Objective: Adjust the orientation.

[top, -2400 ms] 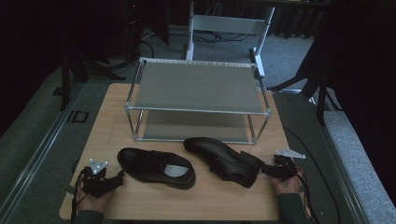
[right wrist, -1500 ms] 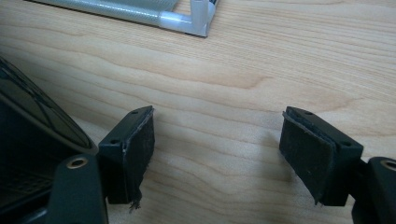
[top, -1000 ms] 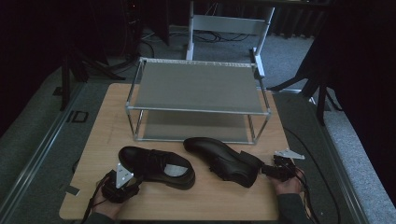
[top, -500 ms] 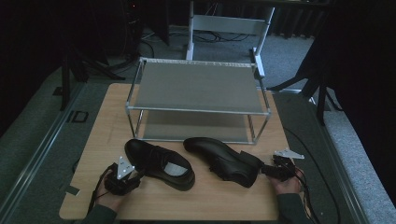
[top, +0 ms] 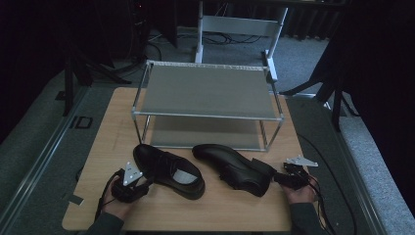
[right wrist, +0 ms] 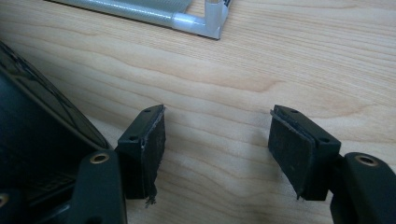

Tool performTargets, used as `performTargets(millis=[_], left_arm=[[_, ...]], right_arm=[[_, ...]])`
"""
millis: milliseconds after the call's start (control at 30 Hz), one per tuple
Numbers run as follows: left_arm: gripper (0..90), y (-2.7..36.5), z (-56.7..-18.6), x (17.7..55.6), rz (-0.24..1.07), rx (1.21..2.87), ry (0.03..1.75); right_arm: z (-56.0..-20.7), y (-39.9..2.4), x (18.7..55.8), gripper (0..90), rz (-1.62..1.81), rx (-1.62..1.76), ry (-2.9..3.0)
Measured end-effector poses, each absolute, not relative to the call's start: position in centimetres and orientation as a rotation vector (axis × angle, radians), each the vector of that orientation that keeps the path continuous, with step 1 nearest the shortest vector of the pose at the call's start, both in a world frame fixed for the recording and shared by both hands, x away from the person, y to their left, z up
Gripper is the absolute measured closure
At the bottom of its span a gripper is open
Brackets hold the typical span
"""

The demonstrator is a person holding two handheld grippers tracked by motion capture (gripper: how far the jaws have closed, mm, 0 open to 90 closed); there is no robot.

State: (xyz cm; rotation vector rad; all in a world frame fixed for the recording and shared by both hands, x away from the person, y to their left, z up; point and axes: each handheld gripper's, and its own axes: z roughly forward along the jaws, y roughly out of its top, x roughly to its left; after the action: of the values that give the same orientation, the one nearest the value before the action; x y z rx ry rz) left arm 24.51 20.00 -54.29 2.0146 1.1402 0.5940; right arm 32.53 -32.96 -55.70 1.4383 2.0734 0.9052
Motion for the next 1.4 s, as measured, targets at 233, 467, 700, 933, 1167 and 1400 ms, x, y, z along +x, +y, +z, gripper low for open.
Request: performTargets(millis=[233, 467, 700, 933, 1167, 1400], left_arm=[[46.1, 18.1, -51.1, 23.5, 0.647, 1.942, 1.063], [33.0, 15.2, -48.7, 24.8, 0.684, 1.919, 1.047], [16.2, 13.9, -49.0, 26.4, 0.654, 1.948, 1.093], [13.0, 13.0, -50.5, 27.7, 0.672, 1.999, 1.17], [23.3, 12.6, -50.7, 27.5, 0.68, 1.998, 1.185], [31.4, 12.0, -50.7, 26.5, 0.703, 1.953, 1.201]], right_arm=[[-55.7, -33.0, 32.4, 36.1, 0.91, 1.433, 2.071], [-55.8, -33.0, 32.4, 36.0, 0.912, 1.431, 2.071], [-55.8, -33.0, 32.4, 36.0, 0.912, 1.429, 2.074], [-55.8, -33.0, 32.4, 36.0, 0.913, 1.429, 2.074], [-55.8, -33.0, 32.4, 35.9, 0.912, 1.428, 2.076], [-55.7, -33.0, 32.4, 36.0, 0.911, 1.428, 2.077]])
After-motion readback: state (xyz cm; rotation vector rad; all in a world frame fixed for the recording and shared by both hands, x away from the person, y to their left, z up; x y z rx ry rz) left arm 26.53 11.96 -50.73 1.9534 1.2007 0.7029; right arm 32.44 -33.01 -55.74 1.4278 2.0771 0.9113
